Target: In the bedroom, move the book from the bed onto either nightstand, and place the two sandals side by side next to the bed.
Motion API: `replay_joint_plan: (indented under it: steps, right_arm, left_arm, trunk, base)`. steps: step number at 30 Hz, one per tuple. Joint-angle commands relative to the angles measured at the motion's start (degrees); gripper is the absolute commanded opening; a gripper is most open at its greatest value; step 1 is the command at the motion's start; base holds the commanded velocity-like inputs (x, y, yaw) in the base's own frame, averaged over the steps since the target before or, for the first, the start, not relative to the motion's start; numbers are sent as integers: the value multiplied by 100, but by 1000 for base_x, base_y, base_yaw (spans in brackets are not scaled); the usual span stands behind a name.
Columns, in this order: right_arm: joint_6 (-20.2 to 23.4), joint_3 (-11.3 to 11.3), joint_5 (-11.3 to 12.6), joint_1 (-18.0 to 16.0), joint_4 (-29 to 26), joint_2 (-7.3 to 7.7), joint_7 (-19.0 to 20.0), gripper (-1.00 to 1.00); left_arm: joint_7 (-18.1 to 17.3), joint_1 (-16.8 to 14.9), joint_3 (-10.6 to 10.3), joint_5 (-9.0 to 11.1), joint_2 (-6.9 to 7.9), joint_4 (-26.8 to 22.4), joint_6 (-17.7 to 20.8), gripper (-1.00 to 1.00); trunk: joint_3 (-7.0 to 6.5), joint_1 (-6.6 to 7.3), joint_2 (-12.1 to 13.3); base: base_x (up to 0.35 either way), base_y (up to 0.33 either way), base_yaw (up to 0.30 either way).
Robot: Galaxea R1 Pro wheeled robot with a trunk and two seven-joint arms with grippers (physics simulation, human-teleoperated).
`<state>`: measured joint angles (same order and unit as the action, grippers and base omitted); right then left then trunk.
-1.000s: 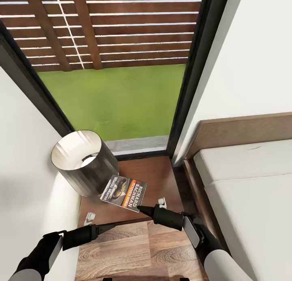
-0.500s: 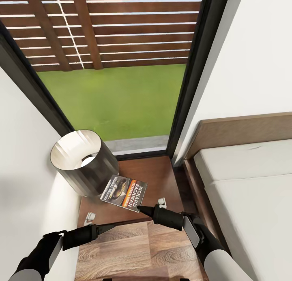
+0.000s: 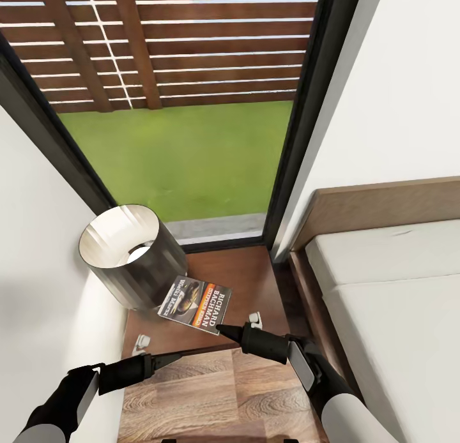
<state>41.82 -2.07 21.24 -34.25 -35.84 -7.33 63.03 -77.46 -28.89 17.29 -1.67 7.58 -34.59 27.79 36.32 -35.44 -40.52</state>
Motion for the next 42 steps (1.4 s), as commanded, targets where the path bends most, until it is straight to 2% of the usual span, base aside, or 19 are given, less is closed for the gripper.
replay_joint_plan:
  steps: [1, 26, 29, 34, 37, 42]
  right_arm:
    - [36, -21, 2, -3, 2, -5, 12, -100]
    - [6, -30, 6, 3, -11, -5, -20, -100]
    - [-106, -58, -19, 2, -13, -5, -57, -100]
    - [-558, -118, -38, 3, 41, 2, -84, -100]
    - [-692, -163, -41, 4, 21, 129, -88, -100]
    - [-728, -246, -41, 2, -6, 191, -98, -100]
  left_arm:
    - [-29, -3, 15, -18, -2, -2, 60, 100]
    - [-26, -3, 15, -18, -2, -2, 60, 100]
    - [-31, -3, 12, -18, -2, -3, 60, 100]
    - [-32, -3, 11, -18, -2, -2, 60, 100]
    - [-32, -3, 15, -18, -2, -2, 60, 100]
    - [-27, -3, 19, -24, -2, -2, 60, 100]
  trunk:
    - [5, -1, -5]
    - [5, -1, -5]
    - [5, -1, -5]
    - [5, -1, -5]
    - [5, -1, -5]
    - [5, -1, -5]
  base:
    - [0, 0, 0]
    - [0, 0, 0]
    - [0, 0, 0]
    - [0, 0, 0]
    - [0, 0, 0]
    - [0, 0, 0]
